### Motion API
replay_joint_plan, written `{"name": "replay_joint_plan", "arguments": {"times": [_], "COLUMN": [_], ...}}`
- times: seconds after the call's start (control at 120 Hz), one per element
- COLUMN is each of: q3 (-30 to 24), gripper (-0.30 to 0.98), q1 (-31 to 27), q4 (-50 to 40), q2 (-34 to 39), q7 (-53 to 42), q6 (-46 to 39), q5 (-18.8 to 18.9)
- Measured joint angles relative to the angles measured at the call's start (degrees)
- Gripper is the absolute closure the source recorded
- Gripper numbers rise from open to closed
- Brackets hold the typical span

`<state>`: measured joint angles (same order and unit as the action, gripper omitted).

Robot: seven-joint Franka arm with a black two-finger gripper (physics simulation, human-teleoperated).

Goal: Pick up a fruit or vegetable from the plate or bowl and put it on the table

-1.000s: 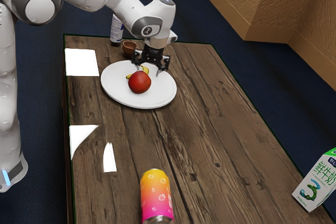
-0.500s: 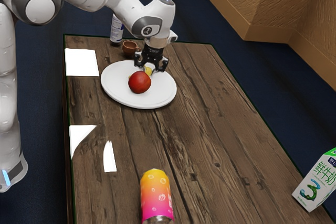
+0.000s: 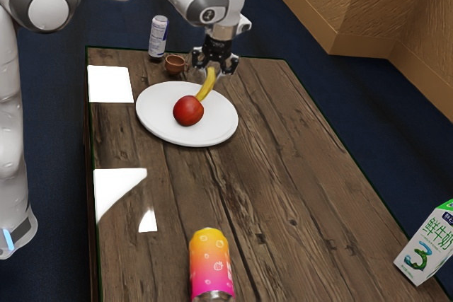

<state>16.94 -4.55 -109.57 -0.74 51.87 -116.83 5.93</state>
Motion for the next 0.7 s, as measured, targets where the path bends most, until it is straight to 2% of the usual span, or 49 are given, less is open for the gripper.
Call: {"name": "replay_joint_plan", "arguments": {"times": [0.275, 0.458, 0.7], "q3": [-4.7, -8.8, -12.0], "gripper": [0.58, 0.58, 0.59], "q1": [-2.8, 1.8, 1.7], "q4": [8.6, 17.3, 22.3], "q2": [-2.5, -8.7, -12.6], "q7": [-0.3, -0.4, -0.5], "q6": [3.4, 4.1, 4.4], "q5": [0.0, -0.1, -0.4]}}
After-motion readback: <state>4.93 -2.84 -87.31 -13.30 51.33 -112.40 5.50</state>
